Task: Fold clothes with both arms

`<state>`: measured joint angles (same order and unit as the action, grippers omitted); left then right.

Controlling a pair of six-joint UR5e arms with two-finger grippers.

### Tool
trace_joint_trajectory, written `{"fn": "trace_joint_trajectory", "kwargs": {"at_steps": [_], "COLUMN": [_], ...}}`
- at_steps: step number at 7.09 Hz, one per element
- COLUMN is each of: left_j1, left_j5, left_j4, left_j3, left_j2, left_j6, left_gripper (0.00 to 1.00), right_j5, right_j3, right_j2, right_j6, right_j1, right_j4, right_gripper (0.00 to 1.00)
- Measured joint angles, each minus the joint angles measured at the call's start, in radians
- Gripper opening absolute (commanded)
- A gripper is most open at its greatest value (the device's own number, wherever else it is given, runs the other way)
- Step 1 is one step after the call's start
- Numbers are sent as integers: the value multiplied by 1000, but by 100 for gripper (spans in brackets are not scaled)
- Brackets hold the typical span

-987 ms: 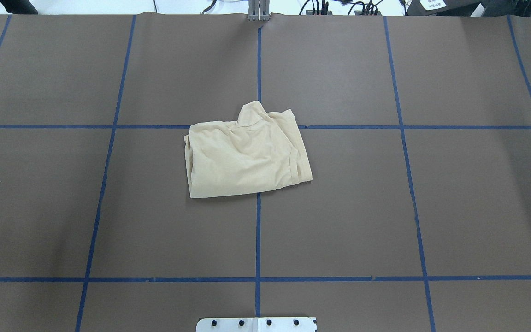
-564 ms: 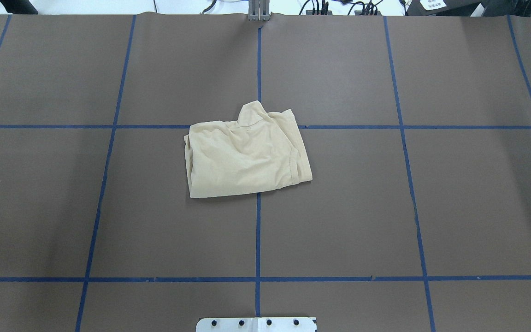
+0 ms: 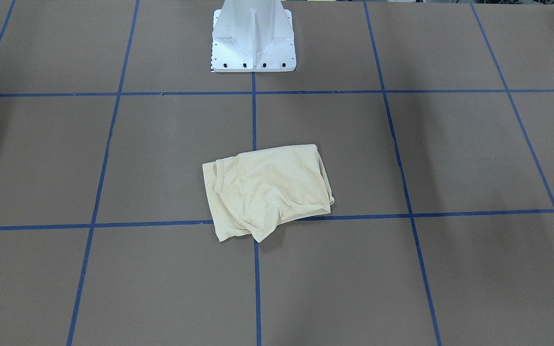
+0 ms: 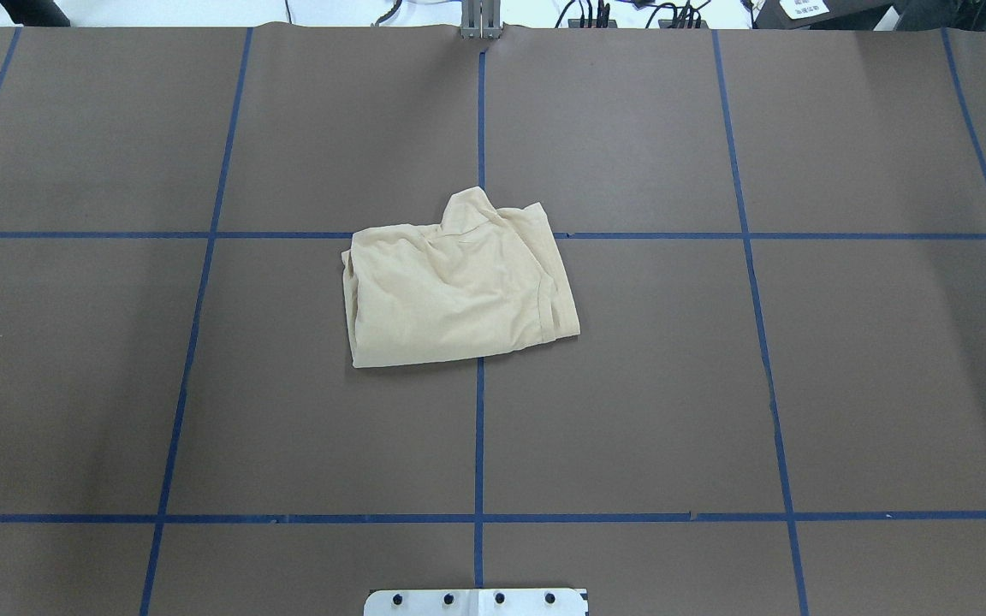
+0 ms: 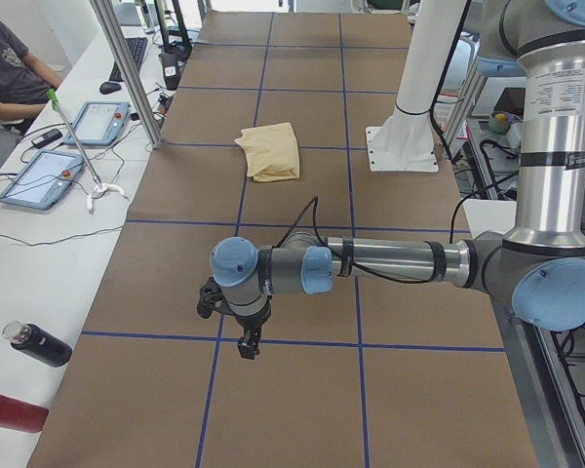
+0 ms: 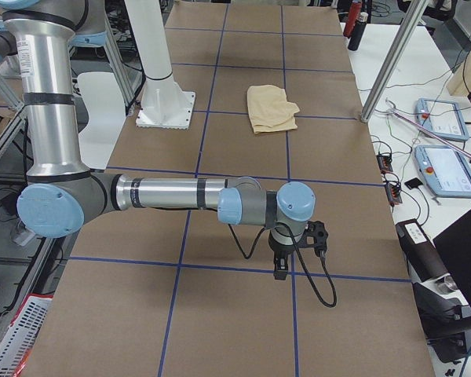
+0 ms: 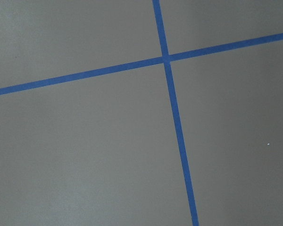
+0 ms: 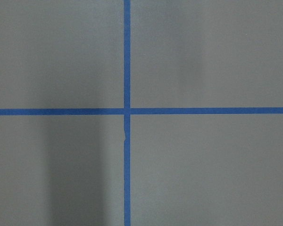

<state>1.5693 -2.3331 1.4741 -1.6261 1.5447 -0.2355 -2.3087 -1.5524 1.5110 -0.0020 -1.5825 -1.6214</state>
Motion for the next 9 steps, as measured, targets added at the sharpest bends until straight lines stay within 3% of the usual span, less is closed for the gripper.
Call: {"fn": "trace_joint_trajectory", "kwargs": {"at_steps": [7,9], "left_j1": [0,0], "left_j5": [-2,-4], "left_j4": [0,1], "left_j3": [-2,-9], "left_j2": [0,1], "left_j6": [15,96], "left_gripper": [99,99], "right_j5": [2,2], "right_j3": [0,0], "right_j2": [0,0], "right_j6": [2,2], "right_j1": [7,8], "right_j4": [0,0], "right_gripper": [100,100]}}
